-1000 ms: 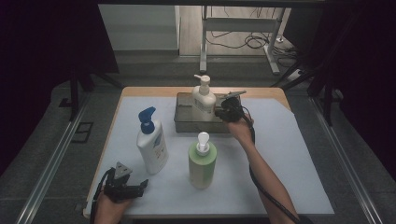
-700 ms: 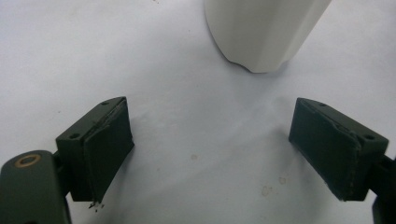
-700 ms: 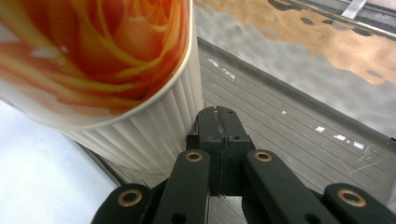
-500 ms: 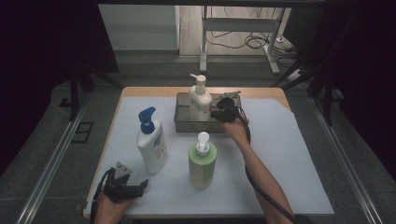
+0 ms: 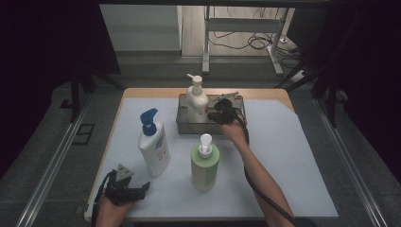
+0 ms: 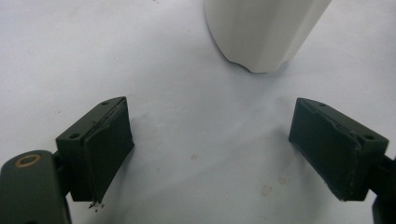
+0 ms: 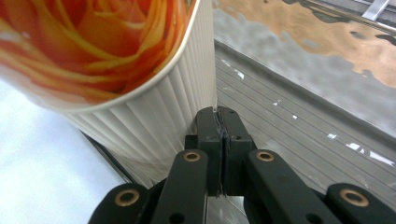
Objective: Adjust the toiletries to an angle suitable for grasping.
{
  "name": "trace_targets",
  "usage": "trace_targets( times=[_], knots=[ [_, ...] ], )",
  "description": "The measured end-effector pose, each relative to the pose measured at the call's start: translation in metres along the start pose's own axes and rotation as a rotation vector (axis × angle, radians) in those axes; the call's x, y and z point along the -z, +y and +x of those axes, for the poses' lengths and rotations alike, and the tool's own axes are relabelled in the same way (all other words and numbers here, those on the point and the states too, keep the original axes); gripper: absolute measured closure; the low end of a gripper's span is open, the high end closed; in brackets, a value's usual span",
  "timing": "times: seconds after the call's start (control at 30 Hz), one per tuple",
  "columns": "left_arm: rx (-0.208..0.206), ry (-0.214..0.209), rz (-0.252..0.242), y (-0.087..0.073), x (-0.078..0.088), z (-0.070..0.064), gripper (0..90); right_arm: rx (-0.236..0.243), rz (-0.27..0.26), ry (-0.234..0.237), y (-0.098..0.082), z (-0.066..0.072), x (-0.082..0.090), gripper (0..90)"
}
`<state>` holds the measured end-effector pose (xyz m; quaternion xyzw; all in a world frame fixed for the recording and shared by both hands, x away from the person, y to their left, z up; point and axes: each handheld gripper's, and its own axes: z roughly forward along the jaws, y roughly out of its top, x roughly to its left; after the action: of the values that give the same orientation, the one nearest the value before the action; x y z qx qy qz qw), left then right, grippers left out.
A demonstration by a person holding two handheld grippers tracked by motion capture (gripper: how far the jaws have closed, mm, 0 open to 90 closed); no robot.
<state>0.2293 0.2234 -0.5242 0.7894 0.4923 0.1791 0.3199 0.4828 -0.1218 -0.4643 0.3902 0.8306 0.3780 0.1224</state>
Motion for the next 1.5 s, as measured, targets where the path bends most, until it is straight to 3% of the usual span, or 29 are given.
trace_targets(
  times=[1.33,1.5],
  knots=[
    [0.001,-0.001,0.0,0.0,0.0,0.0,12.7,0.067,0.001,0.057,0.014,0.039,-0.025,88.1],
    [0.001,-0.001,0.0,0.0,0.0,0.0,12.7,0.055,0.002,0.059,0.014,0.04,-0.024,88.7]
  ],
)
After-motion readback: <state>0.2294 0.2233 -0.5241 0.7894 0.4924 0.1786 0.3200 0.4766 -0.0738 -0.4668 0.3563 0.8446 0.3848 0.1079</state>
